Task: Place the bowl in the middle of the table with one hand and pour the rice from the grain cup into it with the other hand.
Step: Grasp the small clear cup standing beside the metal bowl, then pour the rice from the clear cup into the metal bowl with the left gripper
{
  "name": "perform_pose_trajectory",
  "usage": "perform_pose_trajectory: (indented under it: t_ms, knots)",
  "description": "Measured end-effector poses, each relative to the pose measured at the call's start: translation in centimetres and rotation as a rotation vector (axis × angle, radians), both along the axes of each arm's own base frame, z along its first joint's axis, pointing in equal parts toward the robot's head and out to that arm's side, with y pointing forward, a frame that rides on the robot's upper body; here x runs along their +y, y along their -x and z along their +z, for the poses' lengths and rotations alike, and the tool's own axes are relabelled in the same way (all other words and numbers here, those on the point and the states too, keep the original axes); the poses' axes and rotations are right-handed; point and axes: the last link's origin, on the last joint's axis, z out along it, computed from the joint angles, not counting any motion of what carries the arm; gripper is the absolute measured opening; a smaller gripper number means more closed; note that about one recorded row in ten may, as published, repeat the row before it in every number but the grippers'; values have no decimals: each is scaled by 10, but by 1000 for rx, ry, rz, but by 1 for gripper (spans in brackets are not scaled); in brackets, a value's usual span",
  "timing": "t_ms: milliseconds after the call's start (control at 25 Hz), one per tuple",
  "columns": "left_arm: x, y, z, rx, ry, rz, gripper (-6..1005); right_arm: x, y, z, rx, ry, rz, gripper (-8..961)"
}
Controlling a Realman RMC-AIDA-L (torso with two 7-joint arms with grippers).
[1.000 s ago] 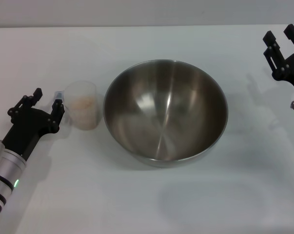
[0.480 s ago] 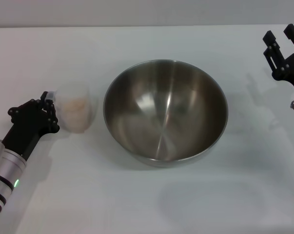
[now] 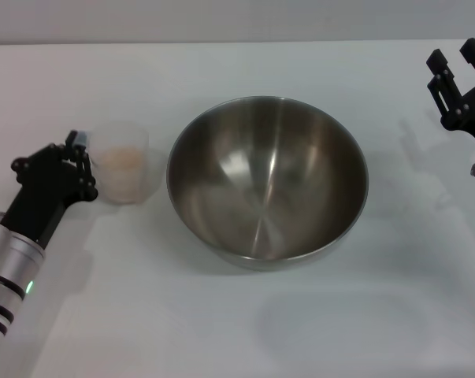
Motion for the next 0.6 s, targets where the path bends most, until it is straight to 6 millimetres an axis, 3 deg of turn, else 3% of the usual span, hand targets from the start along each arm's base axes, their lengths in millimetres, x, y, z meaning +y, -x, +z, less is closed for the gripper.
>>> perform_pose_trajectory:
  t_ms: [360, 600]
  knots:
    - [2, -29, 15, 204, -173, -225, 32, -1, 0, 1, 5, -9, 4, 476]
    - [1, -51, 10, 433, -257, -387, 31, -2, -1, 2, 7, -14, -2, 476]
